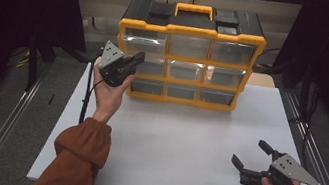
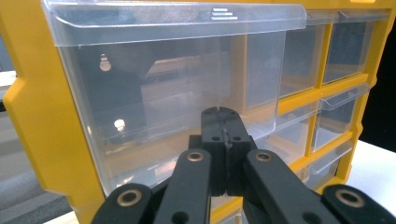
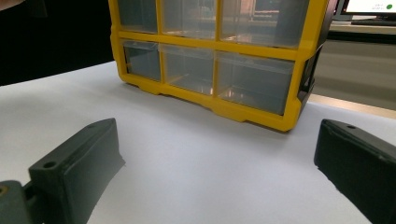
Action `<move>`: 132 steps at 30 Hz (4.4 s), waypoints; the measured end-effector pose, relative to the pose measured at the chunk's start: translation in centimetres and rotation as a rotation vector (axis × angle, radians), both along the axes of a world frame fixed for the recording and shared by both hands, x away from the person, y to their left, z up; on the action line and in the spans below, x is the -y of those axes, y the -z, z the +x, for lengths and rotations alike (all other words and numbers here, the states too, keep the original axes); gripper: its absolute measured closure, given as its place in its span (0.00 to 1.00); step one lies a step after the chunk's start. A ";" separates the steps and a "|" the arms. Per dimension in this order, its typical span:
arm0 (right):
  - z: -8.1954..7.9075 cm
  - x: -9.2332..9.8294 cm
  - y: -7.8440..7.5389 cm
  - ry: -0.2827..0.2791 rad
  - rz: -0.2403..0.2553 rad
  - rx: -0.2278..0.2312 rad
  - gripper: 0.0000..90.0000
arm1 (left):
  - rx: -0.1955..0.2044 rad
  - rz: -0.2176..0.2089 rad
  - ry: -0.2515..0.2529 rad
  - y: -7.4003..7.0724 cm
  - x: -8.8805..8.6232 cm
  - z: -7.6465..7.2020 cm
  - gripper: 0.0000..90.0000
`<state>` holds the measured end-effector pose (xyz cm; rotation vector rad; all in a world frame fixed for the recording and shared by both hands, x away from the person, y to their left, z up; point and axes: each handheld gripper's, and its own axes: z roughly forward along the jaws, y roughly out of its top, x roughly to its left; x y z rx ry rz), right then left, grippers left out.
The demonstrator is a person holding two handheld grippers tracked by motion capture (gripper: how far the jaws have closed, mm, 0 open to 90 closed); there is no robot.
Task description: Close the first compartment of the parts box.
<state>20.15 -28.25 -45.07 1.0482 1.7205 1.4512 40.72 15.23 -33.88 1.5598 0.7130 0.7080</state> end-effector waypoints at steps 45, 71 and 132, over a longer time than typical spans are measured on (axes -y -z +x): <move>0.0 0.0 0.0 -0.001 -0.001 -0.001 0.01 | -0.003 -0.015 -0.009 0.1 0.2 1.1 1.00; 0.0 0.0 0.0 0.002 -0.001 -0.005 0.01 | -0.006 -0.014 -0.022 0.0 0.5 1.7 1.00; 0.0 0.0 0.0 -0.001 0.001 -0.008 0.01 | -0.009 0.031 -0.043 -0.1 0.8 3.2 1.00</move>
